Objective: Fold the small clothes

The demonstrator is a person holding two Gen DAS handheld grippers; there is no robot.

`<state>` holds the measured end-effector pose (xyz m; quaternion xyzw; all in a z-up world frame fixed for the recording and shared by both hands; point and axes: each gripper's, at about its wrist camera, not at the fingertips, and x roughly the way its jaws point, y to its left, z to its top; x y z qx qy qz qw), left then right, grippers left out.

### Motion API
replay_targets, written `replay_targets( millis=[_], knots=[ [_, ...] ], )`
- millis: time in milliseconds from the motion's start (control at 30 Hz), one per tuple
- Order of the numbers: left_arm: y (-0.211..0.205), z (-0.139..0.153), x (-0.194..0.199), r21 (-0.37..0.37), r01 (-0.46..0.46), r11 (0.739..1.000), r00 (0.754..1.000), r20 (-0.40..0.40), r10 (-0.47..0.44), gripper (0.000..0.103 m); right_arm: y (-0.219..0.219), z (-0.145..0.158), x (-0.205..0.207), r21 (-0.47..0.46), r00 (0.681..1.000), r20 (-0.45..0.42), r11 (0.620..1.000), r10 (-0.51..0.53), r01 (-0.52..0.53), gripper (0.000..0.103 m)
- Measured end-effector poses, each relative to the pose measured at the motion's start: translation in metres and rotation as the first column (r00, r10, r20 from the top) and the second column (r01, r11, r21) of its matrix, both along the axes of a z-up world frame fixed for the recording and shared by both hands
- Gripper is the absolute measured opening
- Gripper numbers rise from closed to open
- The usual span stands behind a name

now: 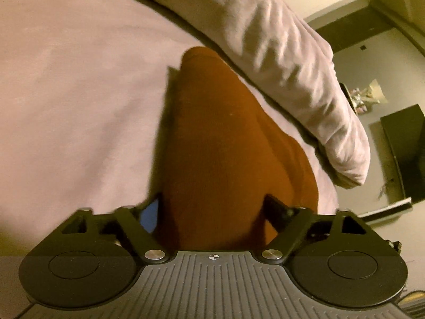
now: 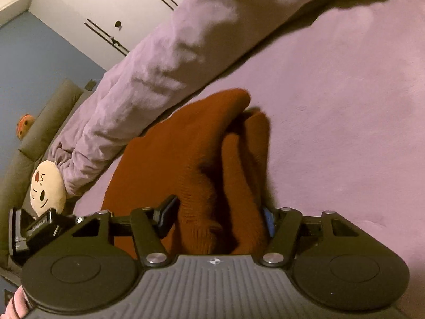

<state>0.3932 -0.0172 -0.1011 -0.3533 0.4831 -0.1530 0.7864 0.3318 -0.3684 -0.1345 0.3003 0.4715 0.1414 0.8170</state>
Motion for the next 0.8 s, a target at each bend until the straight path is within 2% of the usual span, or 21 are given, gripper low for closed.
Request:
replay_targets(
  millis=[33, 100, 167, 233, 367, 533, 600, 667, 700, 733, 800],
  knots=[
    [-0.001, -0.002, 0.003, -0.002, -0.003, 1.000, 1.000, -0.003, 0.003, 0.082, 0.001, -0.002, 0.002, 0.015, 1.000, -0.002, 1.000, -0.001, 0.001, 0.063],
    [-0.002, -0.002, 0.007, 0.006, -0.005, 1.000, 1.000, -0.002, 0.005, 0.072, 0.001, -0.008, 0.005, 0.057, 1.000, -0.017, 0.998, -0.026, 0.027, 0.060],
    [-0.004, 0.004, 0.006, 0.026, 0.014, 1.000, 1.000, 0.024, -0.014, 0.057, 0.004, -0.010, 0.005, 0.068, 0.998, -0.019, 0.996, -0.052, 0.053, 0.051],
    [-0.002, 0.012, 0.002, 0.037, 0.027, 0.999, 0.998, 0.051, -0.029, 0.051, 0.008, -0.002, 0.003, 0.041, 0.998, 0.002, 0.997, -0.058, 0.058, 0.042],
    [0.008, 0.028, -0.010, 0.018, 0.023, 1.000, 0.998, 0.062, -0.024, 0.049, 0.020, 0.017, -0.005, 0.011, 0.997, 0.042, 0.998, -0.065, 0.064, 0.035],
    [0.042, 0.050, -0.037, 0.050, 0.018, 0.999, 0.998, 0.062, -0.021, 0.049, 0.043, 0.034, -0.023, 0.064, 0.999, 0.039, 0.998, -0.023, 0.021, 0.033],
    [0.059, 0.057, -0.055, 0.109, 0.023, 0.994, 0.998, 0.062, -0.030, 0.050, 0.060, 0.036, -0.037, 0.065, 0.999, 0.039, 0.998, 0.024, -0.027, 0.033],
    [0.069, 0.057, -0.073, 0.205, 0.026, 0.978, 0.997, 0.060, -0.039, 0.057, 0.081, 0.036, -0.054, 0.066, 0.996, 0.046, 0.994, 0.079, -0.082, 0.034],
    [0.073, 0.056, -0.085, 0.276, 0.024, 0.961, 0.998, 0.050, -0.039, 0.060, 0.090, 0.037, -0.062, 0.038, 0.993, 0.051, 0.993, 0.105, -0.107, 0.039],
    [0.076, 0.057, -0.098, 0.337, 0.014, 0.941, 0.998, 0.058, -0.036, 0.060, 0.099, 0.038, -0.071, -0.014, 0.991, 0.054, 0.992, 0.123, -0.122, 0.047],
    [0.083, 0.064, -0.130, 0.394, -0.015, 0.919, 0.990, 0.132, -0.040, 0.065, 0.107, 0.046, -0.090, -0.118, 0.992, 0.072, 0.989, 0.100, -0.091, 0.058]
  ],
)
